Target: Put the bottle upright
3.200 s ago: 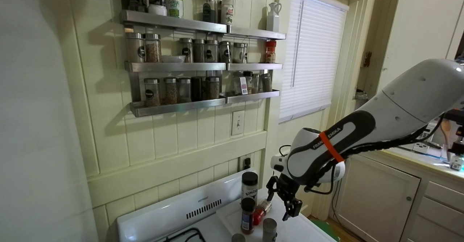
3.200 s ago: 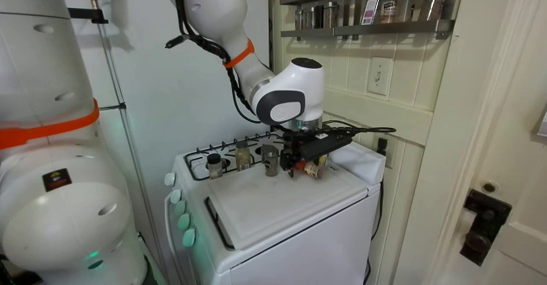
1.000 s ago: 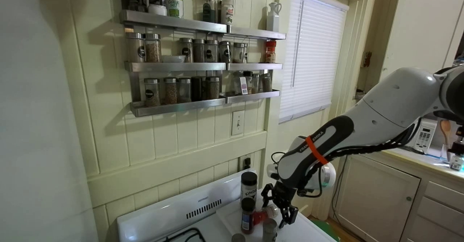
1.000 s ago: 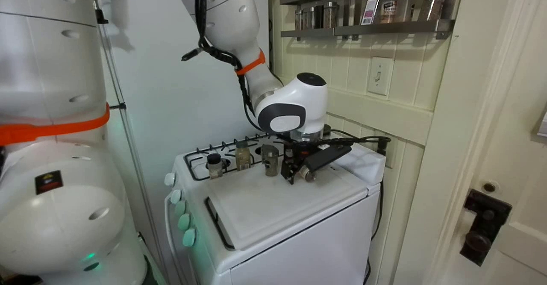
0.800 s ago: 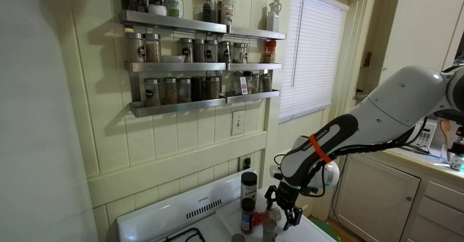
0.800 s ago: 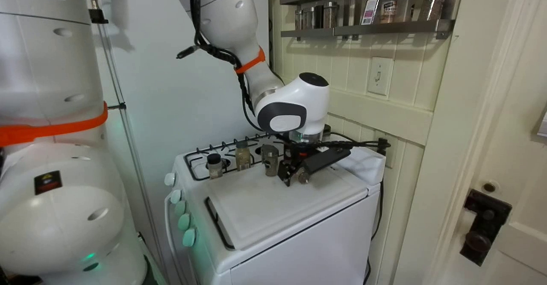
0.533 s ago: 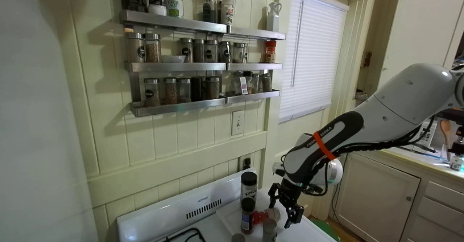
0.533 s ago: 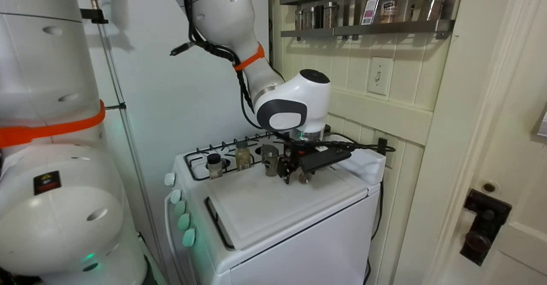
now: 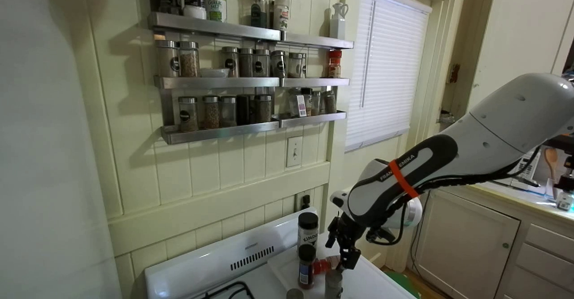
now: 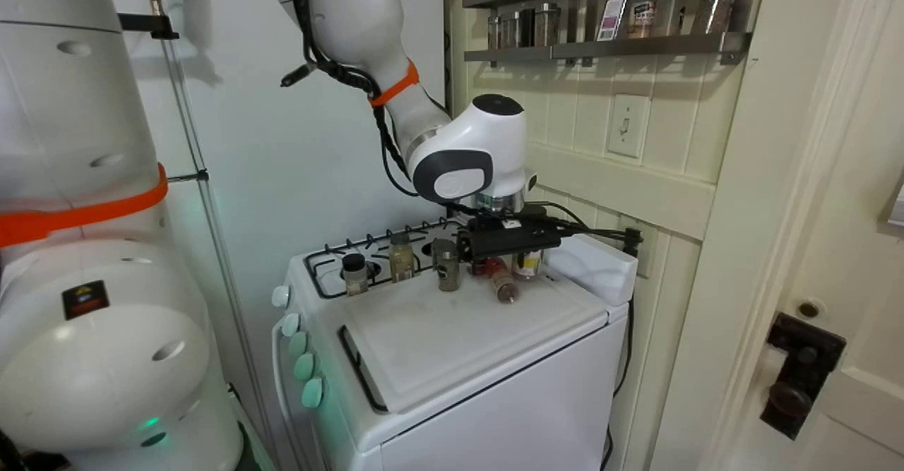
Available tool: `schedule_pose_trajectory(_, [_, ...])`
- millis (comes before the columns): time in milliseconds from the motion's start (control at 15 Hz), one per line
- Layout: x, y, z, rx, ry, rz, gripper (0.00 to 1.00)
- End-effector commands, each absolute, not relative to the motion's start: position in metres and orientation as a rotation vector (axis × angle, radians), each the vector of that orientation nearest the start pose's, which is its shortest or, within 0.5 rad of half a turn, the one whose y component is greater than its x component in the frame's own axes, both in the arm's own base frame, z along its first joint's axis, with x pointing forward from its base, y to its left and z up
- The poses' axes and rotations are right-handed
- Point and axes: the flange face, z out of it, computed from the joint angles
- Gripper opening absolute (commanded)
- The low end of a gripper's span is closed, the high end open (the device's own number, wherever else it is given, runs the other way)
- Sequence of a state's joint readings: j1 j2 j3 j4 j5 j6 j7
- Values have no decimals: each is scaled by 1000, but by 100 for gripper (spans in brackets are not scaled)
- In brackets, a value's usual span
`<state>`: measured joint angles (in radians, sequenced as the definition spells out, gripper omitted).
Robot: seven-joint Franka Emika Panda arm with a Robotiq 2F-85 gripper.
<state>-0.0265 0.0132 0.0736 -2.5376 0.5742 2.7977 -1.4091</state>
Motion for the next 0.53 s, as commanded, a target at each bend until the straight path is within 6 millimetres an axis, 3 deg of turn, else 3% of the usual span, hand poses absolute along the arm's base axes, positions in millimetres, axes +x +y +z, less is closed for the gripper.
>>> schedule_pose_trajectory(0, [478,7,285,-2761,-1319,-553,100])
schedule_pose_trajectory(467, [481,15,278,-2742,-1337,-598,100])
